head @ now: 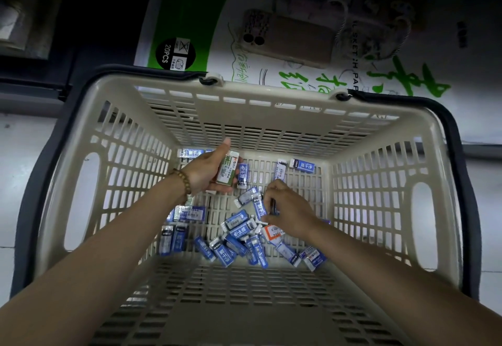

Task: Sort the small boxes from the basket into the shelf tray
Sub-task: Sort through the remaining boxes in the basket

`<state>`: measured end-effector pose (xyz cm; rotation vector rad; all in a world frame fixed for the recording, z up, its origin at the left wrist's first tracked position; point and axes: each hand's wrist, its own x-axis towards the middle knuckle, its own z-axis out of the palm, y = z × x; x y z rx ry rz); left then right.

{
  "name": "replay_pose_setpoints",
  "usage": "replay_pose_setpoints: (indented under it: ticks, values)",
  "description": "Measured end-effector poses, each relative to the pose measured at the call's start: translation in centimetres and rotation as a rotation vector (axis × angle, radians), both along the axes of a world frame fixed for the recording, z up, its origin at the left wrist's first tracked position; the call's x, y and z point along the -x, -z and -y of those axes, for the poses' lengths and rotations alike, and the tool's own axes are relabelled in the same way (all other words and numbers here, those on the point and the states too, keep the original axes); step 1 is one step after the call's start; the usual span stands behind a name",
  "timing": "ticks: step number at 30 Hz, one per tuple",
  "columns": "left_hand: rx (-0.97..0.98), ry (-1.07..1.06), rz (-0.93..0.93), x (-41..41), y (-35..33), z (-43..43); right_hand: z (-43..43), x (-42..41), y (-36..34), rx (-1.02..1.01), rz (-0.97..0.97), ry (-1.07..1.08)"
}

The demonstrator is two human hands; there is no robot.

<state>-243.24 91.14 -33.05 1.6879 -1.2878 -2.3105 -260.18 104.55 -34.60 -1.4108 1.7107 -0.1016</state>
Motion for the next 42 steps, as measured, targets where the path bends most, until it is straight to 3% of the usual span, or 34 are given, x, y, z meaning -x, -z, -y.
replay_pose_setpoints:
  ticks: [7,13,17,20,24,26,28,31,34,36,39,42]
  values:
    - [-0.042,-0.023,0.005,0.4,-0.6,-0.3,0.1,-0.1,0.2,-0.101,-0.023,0.101]
    - [-0.01,-0.008,-0.027,0.3,-1.0,-0.6,-0.1,-0.5,0.2,-0.141,0.111,0.214]
    - [0.017,-0.027,0.01,0.4,-1.4,-0.4,1.2,0.2,-1.5,-0.246,0.295,0.376]
    - [-0.05,-0.087,-0.021,0.7,-1.7,-0.3,2.5,1.0,-3.5,-0.068,0.362,0.669]
    - [-0.11,0.009,-0.092,1.1,-2.0,-0.8,3.9,1.8,-5.6,-0.096,0.846,1.126]
    - [-0.083,0.025,-0.125,1.1,-1.7,-1.3,3.7,1.1,-5.9,-0.244,1.074,1.181]
    - [-0.044,-0.022,-0.149,1.1,-1.5,-1.6,3.0,0.1,-5.5,-0.354,1.168,1.166]
    - [0.003,-0.111,-0.109,0.9,-1.5,-1.2,2.2,0.0,-4.6,-0.387,1.005,0.975]
    - [0.022,-0.183,-0.068,0.6,-1.5,-0.6,1.4,1.1,-3.7,-0.318,0.385,0.368]
    - [0.016,-0.197,-0.056,0.6,-1.5,-0.5,0.6,1.5,-2.7,-0.319,0.119,0.07]
    - [-0.007,-0.169,-0.032,0.7,-1.7,-0.5,-0.4,0.8,-1.9,-0.343,-0.009,-0.079]
    - [-0.032,-0.139,-0.025,0.9,-1.9,-0.7,-0.8,0.5,-1.2,-0.243,-0.081,-0.141]
